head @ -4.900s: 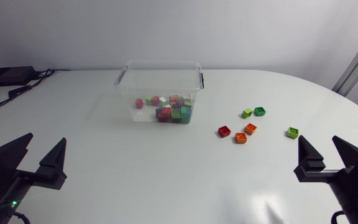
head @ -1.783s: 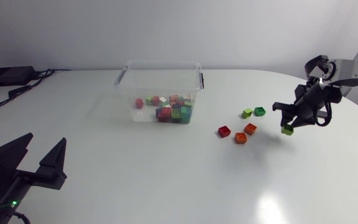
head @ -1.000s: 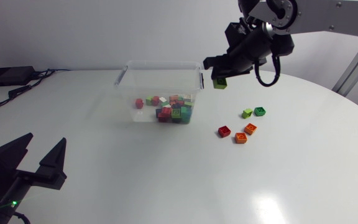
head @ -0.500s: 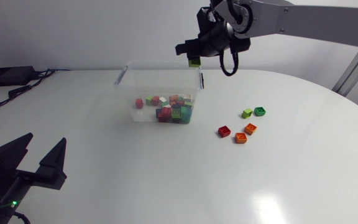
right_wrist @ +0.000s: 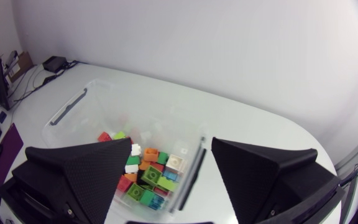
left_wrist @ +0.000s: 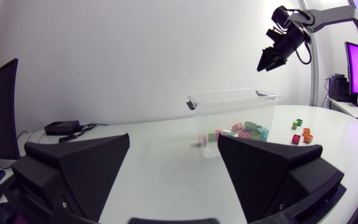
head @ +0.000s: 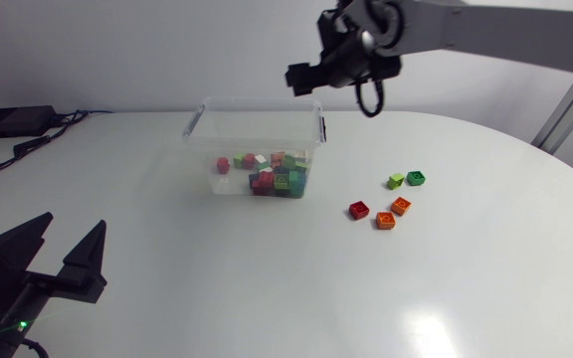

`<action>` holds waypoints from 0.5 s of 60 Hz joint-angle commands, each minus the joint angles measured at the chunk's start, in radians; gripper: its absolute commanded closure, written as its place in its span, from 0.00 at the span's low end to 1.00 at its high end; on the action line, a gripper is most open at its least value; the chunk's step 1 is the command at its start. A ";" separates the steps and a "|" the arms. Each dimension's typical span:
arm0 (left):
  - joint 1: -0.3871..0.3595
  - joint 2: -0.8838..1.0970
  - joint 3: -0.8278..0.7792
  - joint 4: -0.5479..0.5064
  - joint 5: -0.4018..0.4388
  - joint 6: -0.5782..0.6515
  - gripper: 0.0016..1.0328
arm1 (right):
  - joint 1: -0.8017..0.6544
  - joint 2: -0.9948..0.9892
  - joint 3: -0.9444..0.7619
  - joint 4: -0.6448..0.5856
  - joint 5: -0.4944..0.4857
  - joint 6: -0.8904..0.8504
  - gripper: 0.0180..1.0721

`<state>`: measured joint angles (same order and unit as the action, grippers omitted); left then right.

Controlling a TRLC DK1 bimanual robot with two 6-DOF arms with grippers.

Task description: Place the duplo bricks in the container

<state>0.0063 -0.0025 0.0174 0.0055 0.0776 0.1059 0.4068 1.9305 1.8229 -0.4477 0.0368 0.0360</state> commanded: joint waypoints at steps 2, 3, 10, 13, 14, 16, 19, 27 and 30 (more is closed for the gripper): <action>0.009 -0.008 -0.019 0.013 0.008 0.009 0.04 | -0.102 -0.119 -0.093 -0.026 -0.043 -0.025 0.05; 0.009 -0.008 -0.019 0.013 0.008 0.009 0.04 | -0.122 -0.128 -0.108 -0.032 -0.049 -0.030 0.05; 0.009 -0.008 -0.019 0.013 0.008 0.009 0.04 | -0.263 -0.142 -0.201 -0.105 -0.121 -0.064 0.05; 0.009 -0.008 -0.019 0.013 0.008 0.009 0.04 | -0.310 -0.134 -0.226 -0.129 -0.137 -0.096 0.05; 0.009 -0.008 -0.019 0.013 0.008 0.009 0.04 | -0.324 -0.130 -0.231 -0.132 -0.137 -0.107 0.05; 0.009 -0.008 -0.019 0.013 0.008 0.009 0.04 | -0.352 -0.119 -0.241 -0.141 -0.138 -0.134 0.05; 0.009 -0.008 -0.019 0.013 0.008 0.009 0.04 | -0.385 -0.094 -0.241 -0.161 -0.143 -0.160 0.05; 0.009 -0.008 -0.019 0.013 0.008 0.009 0.04 | -0.444 0.007 -0.214 -0.226 -0.143 -0.216 0.05; 0.009 -0.008 -0.019 0.013 0.008 0.009 0.04 | -0.457 0.041 -0.201 -0.238 -0.143 -0.226 0.05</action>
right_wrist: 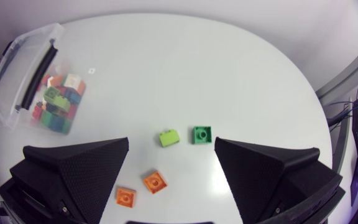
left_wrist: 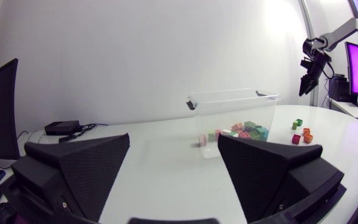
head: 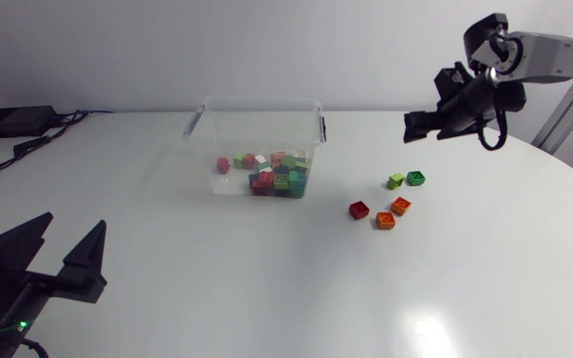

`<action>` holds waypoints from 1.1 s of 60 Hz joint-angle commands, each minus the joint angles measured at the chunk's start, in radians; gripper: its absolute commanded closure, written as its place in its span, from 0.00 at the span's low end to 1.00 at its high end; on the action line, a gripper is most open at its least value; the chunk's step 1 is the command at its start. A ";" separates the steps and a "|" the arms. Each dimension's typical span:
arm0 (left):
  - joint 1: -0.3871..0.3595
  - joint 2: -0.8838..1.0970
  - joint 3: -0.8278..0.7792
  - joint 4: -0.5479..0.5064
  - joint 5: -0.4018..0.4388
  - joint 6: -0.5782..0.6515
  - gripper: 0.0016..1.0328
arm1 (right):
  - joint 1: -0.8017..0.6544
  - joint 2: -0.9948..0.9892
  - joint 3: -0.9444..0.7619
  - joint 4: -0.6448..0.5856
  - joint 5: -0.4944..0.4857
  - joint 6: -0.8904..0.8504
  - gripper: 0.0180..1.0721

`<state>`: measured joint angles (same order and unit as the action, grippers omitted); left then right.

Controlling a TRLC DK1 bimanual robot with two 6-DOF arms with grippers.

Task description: Place the duplo bricks in the container

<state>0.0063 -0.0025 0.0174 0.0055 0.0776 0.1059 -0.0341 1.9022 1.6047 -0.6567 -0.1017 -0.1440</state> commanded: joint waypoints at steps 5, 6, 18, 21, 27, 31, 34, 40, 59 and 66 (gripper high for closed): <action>0.009 -0.008 -0.019 0.013 0.008 0.009 0.04 | -0.038 0.123 0.040 -0.031 0.003 -0.055 0.05; 0.009 -0.008 -0.019 0.013 0.008 0.009 0.04 | -0.039 0.127 0.041 -0.031 0.005 -0.057 0.05; 0.009 -0.008 -0.019 0.013 0.008 0.009 0.04 | -0.075 0.298 0.182 -0.061 0.046 -0.081 0.05; 0.009 -0.008 -0.019 0.013 0.008 0.009 0.04 | -0.082 0.331 0.219 -0.066 0.050 -0.085 0.05; 0.009 -0.008 -0.019 0.013 0.008 0.009 0.04 | -0.096 0.402 0.297 -0.092 0.050 -0.098 0.05; 0.009 -0.008 -0.019 0.013 0.008 0.009 0.04 | -0.107 0.456 0.356 -0.115 0.051 -0.104 0.05; 0.009 -0.008 -0.019 0.013 0.008 0.009 0.04 | -0.115 0.482 0.388 -0.124 0.053 -0.106 0.06; 0.009 -0.008 -0.019 0.013 0.008 0.009 0.04 | -0.116 0.514 0.420 -0.149 0.054 -0.114 0.10; 0.009 -0.008 -0.019 0.013 0.008 0.011 0.04 | -0.099 0.535 0.439 -0.198 0.062 -0.131 0.10; 0.009 -0.008 -0.019 0.013 0.008 0.009 0.04 | -0.087 0.548 0.442 -0.202 0.063 -0.131 0.14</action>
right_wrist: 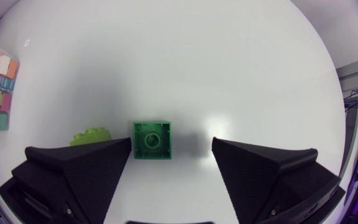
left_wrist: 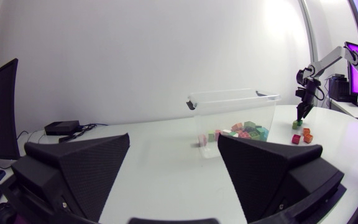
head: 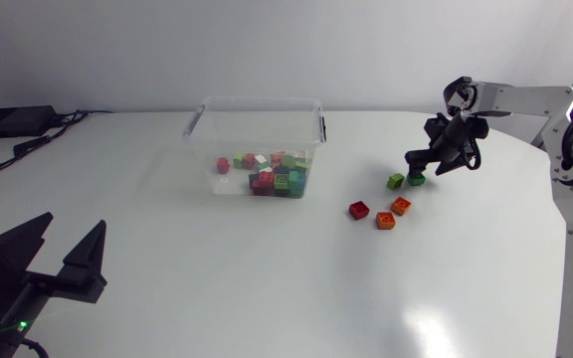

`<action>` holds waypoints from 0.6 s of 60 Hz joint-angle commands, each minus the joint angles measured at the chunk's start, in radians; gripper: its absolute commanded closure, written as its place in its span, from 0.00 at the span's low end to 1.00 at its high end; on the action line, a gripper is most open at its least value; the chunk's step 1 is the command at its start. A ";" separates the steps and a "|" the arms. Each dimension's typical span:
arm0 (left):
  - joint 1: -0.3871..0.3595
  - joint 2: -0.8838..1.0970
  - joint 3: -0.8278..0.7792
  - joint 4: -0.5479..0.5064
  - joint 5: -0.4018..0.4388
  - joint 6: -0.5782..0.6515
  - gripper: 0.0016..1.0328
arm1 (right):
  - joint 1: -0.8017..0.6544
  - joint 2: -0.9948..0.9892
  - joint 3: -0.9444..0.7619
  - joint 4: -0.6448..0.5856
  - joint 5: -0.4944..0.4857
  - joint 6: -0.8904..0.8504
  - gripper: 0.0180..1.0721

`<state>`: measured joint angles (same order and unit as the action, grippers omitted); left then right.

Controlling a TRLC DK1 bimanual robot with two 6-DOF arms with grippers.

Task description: Place the duplo bricks in the container

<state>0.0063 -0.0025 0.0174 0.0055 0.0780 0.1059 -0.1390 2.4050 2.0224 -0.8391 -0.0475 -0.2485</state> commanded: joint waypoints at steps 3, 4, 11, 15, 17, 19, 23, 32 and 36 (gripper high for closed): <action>0.009 -0.008 -0.019 0.013 0.008 0.009 0.04 | 0.022 0.049 0.024 -0.020 0.011 -0.025 0.16; 0.009 -0.008 -0.019 0.013 0.008 0.011 0.04 | 0.026 0.051 0.024 -0.022 0.011 -0.025 0.17; 0.009 -0.008 -0.019 0.013 0.008 0.009 0.04 | 0.041 0.059 0.024 -0.020 0.018 -0.021 0.24; 0.009 -0.008 -0.019 0.013 0.008 0.009 0.04 | 0.050 0.060 0.025 -0.020 0.029 -0.020 0.25; 0.008 -0.008 -0.019 0.013 0.008 0.009 0.04 | 0.053 0.060 0.025 -0.018 0.037 -0.018 0.28; 0.009 -0.008 -0.019 0.013 0.008 0.009 0.04 | 0.055 0.060 0.025 -0.011 0.049 -0.012 0.34; 0.009 -0.008 -0.019 0.013 0.008 0.009 0.04 | 0.058 0.062 0.029 -0.009 0.055 -0.011 0.44; 0.009 -0.008 -0.019 0.013 0.008 0.009 0.04 | 0.058 0.065 0.027 -0.009 0.074 -0.009 0.57; 0.009 -0.008 -0.019 0.013 0.008 0.011 0.04 | 0.056 0.065 0.025 -0.009 0.078 -0.009 0.60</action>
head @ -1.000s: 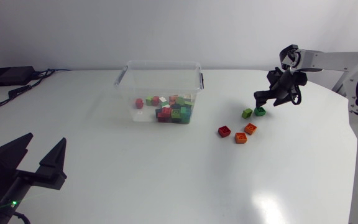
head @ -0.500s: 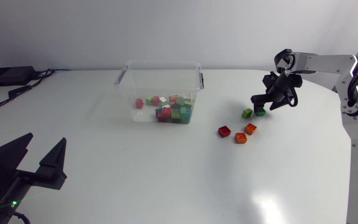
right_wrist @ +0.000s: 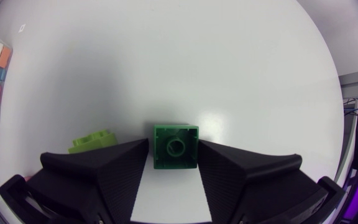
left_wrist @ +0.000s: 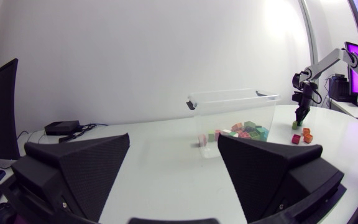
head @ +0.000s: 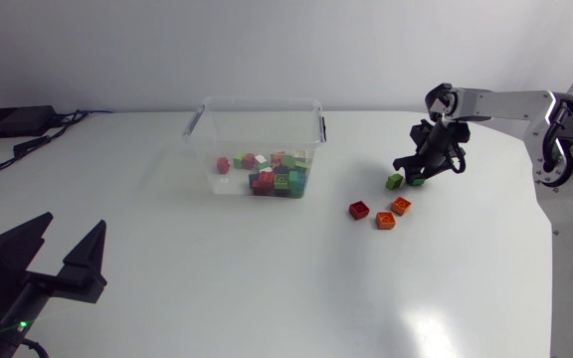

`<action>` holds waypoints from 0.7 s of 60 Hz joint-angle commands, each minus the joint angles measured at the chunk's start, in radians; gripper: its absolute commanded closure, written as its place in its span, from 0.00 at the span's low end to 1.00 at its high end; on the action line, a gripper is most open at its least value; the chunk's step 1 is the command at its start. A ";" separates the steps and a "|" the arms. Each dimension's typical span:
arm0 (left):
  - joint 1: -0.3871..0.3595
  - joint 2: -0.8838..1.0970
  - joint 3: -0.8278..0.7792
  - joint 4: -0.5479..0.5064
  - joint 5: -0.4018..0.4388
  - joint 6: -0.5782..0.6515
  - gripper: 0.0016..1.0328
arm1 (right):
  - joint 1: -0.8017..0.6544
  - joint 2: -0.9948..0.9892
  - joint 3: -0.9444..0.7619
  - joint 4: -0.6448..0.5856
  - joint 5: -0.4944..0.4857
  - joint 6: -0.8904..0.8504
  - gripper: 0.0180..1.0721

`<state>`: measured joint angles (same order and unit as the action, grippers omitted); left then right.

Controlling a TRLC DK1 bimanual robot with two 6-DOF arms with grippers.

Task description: Place the duplo bricks in the container

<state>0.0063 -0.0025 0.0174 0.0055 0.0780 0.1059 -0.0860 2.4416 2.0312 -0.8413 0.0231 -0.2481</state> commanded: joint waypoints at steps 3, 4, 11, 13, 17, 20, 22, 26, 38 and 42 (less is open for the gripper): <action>0.009 -0.008 -0.019 0.013 0.008 0.009 0.04 | 0.002 0.028 0.014 -0.007 0.008 -0.010 0.61; 0.009 -0.008 -0.019 0.013 0.008 0.009 0.04 | 0.002 0.028 0.012 -0.007 0.008 -0.010 0.62; 0.009 -0.008 -0.019 0.013 0.008 0.009 0.04 | 0.002 0.005 -0.025 0.022 0.005 -0.016 0.67; 0.009 -0.008 -0.019 0.013 0.008 0.009 0.04 | 0.002 -0.009 -0.045 0.044 0.003 -0.019 0.68; 0.009 -0.008 -0.019 0.013 0.008 0.009 0.04 | 0.003 -0.038 -0.077 0.059 0.003 -0.020 0.68; 0.009 -0.008 -0.019 0.013 0.008 0.009 0.04 | 0.005 -0.076 -0.115 0.080 0.003 -0.022 0.69; 0.009 -0.008 -0.019 0.013 0.008 0.009 0.04 | 0.009 -0.112 -0.146 0.093 0.003 -0.025 0.69; 0.009 -0.008 -0.019 0.013 0.008 0.009 0.04 | 0.023 -0.194 -0.209 0.114 0.001 -0.025 0.69; 0.009 -0.008 -0.019 0.013 0.008 0.009 0.04 | 0.157 -0.520 -0.376 0.128 -0.017 -0.011 0.69; 0.009 -0.008 -0.019 0.013 0.008 0.009 0.04 | 0.213 -0.581 -0.393 0.127 -0.028 0.007 0.69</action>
<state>0.0063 -0.0025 0.0174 0.0055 0.0780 0.1059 0.0582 1.9594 1.6772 -0.7208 0.0109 -0.2474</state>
